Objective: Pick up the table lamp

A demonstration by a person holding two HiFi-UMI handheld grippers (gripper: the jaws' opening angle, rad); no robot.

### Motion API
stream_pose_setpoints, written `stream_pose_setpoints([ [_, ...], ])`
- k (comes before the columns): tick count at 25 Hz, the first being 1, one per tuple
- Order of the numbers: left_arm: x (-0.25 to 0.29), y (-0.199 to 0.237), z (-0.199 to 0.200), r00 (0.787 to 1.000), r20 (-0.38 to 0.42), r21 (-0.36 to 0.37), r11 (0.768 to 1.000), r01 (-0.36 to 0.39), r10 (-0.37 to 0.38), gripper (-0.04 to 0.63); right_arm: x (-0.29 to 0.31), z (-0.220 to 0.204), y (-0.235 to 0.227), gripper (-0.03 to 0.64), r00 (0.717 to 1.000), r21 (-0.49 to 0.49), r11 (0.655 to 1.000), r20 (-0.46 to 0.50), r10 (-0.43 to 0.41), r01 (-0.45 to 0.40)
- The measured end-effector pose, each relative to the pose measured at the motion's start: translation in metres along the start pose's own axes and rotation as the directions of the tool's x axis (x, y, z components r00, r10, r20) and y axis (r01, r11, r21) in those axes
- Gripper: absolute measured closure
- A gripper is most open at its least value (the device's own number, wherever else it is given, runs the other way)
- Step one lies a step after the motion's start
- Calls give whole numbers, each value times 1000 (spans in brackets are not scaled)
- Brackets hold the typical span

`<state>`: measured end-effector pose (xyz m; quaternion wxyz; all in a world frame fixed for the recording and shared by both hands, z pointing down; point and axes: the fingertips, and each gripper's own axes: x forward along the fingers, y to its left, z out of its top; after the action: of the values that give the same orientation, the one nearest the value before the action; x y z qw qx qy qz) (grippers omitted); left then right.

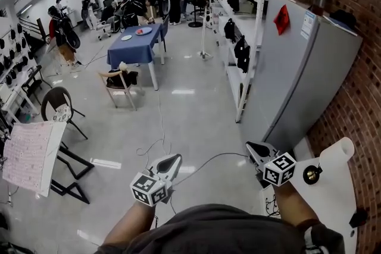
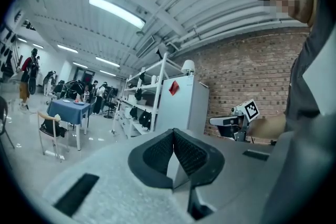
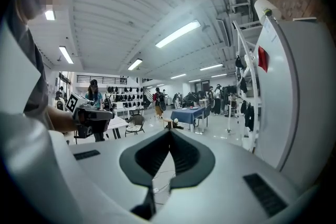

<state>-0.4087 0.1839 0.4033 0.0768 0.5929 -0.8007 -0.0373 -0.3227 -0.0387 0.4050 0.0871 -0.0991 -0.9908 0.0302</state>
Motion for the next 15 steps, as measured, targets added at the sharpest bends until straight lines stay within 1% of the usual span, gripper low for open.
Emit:
stream_pose_setpoints([
  [2,0,-1,3,1000,9,7,1000,12,-13,591,-2,0,0,623,1000,3,1000,7,-7,7],
  [3,2,-3,3,1000,5,18,1000,26,-26,566,-3,1,1,623,1000,4,1000,12,-12,12],
  [4,4,-6,2,999,-4,33,999,43,-43,484,-6,0,0,623,1000,5,1000,17,-19,18],
  [5,8,-9,1,998,-16,45,997,62,-62,420,-8,0,0,623,999,7,1000,21,-27,27],
  [6,12,-12,0,997,-25,53,995,80,-79,399,-11,0,-2,623,999,9,999,25,-37,37],
  [11,45,-32,-6,985,-55,74,983,169,-165,391,-38,-10,-18,623,994,31,994,30,-108,107],
  [13,66,-47,-10,974,-70,84,971,222,-217,391,-57,-19,-29,623,987,45,987,28,-156,155],
  [15,90,-66,-16,956,-87,91,954,287,-279,391,-81,-29,-43,623,976,63,975,24,-215,213],
])
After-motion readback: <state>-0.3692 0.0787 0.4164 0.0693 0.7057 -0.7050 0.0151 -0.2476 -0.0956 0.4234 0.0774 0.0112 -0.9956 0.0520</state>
